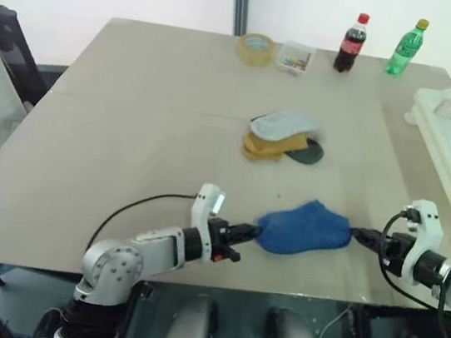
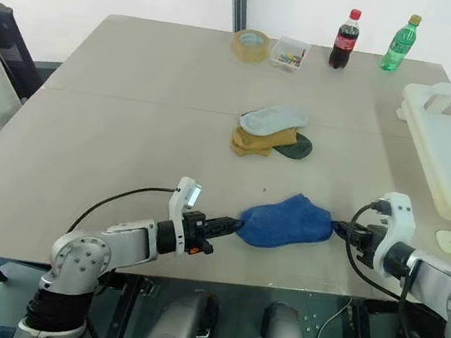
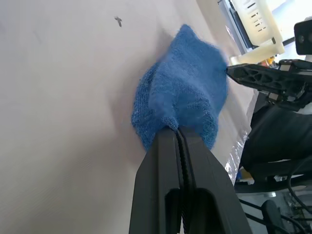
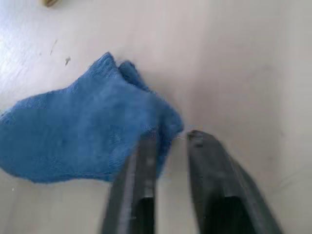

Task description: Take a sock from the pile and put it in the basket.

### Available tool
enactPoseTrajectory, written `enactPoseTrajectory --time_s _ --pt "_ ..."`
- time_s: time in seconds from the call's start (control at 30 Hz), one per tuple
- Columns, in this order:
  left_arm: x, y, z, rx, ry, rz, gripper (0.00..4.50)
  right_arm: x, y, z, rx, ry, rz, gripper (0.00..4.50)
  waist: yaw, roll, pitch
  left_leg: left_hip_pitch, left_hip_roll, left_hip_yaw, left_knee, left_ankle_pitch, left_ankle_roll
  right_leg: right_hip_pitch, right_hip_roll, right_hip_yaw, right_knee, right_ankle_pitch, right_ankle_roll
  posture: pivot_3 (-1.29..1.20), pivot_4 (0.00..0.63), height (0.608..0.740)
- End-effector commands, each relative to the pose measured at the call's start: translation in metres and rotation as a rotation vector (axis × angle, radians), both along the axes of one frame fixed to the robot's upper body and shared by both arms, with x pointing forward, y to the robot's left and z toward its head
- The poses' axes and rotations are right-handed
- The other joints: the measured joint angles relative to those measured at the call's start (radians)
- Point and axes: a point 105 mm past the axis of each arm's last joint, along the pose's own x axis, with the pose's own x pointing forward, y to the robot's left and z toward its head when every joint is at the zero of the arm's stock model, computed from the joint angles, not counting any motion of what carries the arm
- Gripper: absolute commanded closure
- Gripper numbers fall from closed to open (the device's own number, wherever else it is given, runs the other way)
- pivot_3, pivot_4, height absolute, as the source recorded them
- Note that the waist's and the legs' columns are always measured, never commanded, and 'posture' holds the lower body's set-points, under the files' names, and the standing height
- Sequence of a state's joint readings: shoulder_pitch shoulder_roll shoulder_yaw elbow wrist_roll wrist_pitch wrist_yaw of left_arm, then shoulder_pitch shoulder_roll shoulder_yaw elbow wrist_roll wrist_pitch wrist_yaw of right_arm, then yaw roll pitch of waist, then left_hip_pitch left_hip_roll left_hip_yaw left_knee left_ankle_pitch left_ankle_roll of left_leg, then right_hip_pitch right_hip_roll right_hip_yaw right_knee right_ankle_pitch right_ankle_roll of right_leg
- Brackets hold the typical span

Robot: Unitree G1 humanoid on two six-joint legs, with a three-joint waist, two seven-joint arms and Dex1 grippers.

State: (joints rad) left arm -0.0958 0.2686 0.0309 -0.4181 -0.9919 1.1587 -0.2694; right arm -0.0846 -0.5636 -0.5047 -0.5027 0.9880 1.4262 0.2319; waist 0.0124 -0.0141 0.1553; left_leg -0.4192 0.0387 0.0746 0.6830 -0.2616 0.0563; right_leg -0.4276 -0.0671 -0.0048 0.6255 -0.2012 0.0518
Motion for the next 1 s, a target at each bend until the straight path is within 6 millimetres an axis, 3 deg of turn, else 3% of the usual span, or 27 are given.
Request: enactPoseTrajectory --time_s 0.03,0.1,0.2,0.37,0.6,0.8,0.97,1.0 --pt "-0.001 -0.002 0.006 -0.036 -0.005 -0.006 4.50 -0.006 0.000 0.018 -0.099 -0.100 0.084 2.85 0.001 0.000 0.000 -0.001 0.000 0.000 0.000 0.000 0.000 -0.001 0.000 0.000 0.000 0.000 0.000 0.00 0.150 0.740" --pt "-0.001 -0.002 0.007 -0.039 -0.001 -0.004 4.50 -0.001 0.007 0.036 -0.165 -0.266 0.139 2.85 0.000 0.000 0.000 -0.003 0.000 0.000 0.000 0.000 0.000 -0.004 -0.001 0.000 0.000 0.000 0.000 0.00 0.150 0.740" --pt "-0.001 -0.003 0.007 -0.043 0.003 -0.004 4.50 0.006 0.021 0.044 -0.253 -0.441 0.207 2.85 -0.008 0.000 0.000 -0.004 -0.001 0.000 0.000 0.000 0.000 -0.004 0.001 0.000 0.000 -0.001 0.001 0.00 0.150 0.740" --pt "-0.002 -0.004 0.007 -0.039 0.002 -0.019 4.50 0.013 0.050 0.027 -0.318 -0.529 0.324 2.85 -0.007 -0.001 0.000 -0.003 -0.001 0.000 0.000 0.000 0.000 -0.004 0.001 0.000 0.000 -0.002 0.003 0.00 0.150 0.740" --pt "-0.001 -0.005 0.007 -0.023 -0.004 -0.040 4.50 0.021 0.065 -0.017 -0.331 -0.524 0.361 2.85 0.001 -0.001 0.000 -0.003 -0.001 0.000 0.000 0.000 0.000 -0.004 0.001 0.000 0.000 0.000 0.000 0.00 0.150 0.740" --pt "-0.002 -0.005 0.006 -0.020 0.005 -0.059 4.50 0.018 0.062 -0.054 -0.312 -0.461 0.288 2.85 0.000 -0.002 0.000 -0.002 -0.001 0.001 0.000 0.000 0.000 -0.003 0.002 0.000 0.000 0.000 0.000 0.00 0.150 0.740" --pt "-0.003 -0.006 0.006 -0.032 0.011 -0.085 4.50 0.016 0.058 -0.071 -0.335 -0.439 0.203 2.85 -0.001 -0.005 -0.003 0.004 0.000 0.001 0.000 0.000 -0.001 0.003 0.001 0.000 0.000 0.000 0.001 0.00 0.150 0.740" --pt "-0.002 -0.007 0.008 -0.039 0.006 -0.091 4.22 0.015 0.060 -0.073 -0.339 -0.439 0.202 2.80 -0.001 -0.005 -0.003 0.005 0.001 0.001 0.000 0.000 -0.001 0.003 0.001 0.000 0.000 0.000 0.001 0.00 0.150 0.740"
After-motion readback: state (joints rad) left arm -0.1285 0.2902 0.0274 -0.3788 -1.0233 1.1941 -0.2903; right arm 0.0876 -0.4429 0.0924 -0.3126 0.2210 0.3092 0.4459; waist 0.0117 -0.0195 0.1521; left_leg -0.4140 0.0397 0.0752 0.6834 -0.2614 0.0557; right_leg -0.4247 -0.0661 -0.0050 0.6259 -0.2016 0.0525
